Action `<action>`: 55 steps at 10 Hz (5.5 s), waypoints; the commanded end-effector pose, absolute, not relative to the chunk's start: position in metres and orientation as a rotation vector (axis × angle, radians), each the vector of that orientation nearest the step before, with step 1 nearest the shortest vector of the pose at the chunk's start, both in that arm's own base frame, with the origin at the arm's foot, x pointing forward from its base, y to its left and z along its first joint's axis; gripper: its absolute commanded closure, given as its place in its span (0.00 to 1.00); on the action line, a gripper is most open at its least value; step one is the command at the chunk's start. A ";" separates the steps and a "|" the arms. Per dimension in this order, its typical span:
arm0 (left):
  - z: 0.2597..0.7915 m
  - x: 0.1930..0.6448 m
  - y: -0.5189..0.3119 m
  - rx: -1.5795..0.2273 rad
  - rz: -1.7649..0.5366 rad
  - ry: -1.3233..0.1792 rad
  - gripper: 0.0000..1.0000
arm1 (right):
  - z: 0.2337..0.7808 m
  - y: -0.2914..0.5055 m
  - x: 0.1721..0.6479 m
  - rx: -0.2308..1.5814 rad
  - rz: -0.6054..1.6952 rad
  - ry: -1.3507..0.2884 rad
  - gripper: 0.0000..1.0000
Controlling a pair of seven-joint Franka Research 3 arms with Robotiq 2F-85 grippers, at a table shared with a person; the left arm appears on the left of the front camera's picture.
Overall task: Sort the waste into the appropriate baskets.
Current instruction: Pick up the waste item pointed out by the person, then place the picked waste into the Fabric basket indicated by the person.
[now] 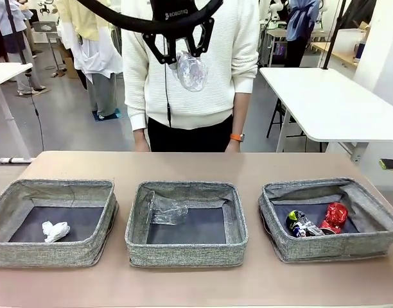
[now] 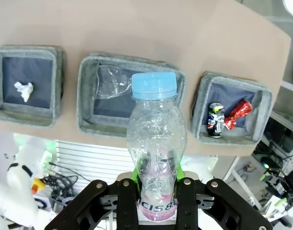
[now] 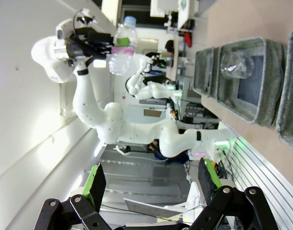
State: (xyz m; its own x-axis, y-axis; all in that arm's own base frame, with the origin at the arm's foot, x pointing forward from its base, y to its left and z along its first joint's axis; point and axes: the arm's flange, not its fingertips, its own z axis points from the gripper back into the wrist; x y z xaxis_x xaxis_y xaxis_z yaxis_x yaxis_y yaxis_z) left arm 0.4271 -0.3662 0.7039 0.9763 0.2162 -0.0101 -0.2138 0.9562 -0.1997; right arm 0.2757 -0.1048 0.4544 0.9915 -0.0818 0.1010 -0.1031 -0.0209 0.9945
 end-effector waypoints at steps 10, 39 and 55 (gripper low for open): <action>0.745 0.416 -0.358 -0.235 0.214 -0.102 0.77 | 0.461 -0.106 0.276 1.609 0.001 -0.130 0.00; 0.541 0.378 -0.415 -0.194 0.115 -0.192 0.77 | 0.461 -0.106 0.276 1.609 0.001 -0.130 0.00; 0.457 0.380 -0.439 -0.123 0.015 -0.086 0.00 | 0.461 -0.106 0.276 1.609 0.001 -0.130 0.00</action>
State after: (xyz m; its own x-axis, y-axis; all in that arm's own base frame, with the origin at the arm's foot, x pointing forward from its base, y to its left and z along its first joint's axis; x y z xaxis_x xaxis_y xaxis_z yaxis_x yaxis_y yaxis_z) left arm 0.3840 -0.4504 0.4558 0.9952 0.0375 0.0905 -0.0284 0.9946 -0.0995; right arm 0.2756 -0.1048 0.4544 0.9916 -0.0815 0.1008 -0.1028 -0.0212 0.9945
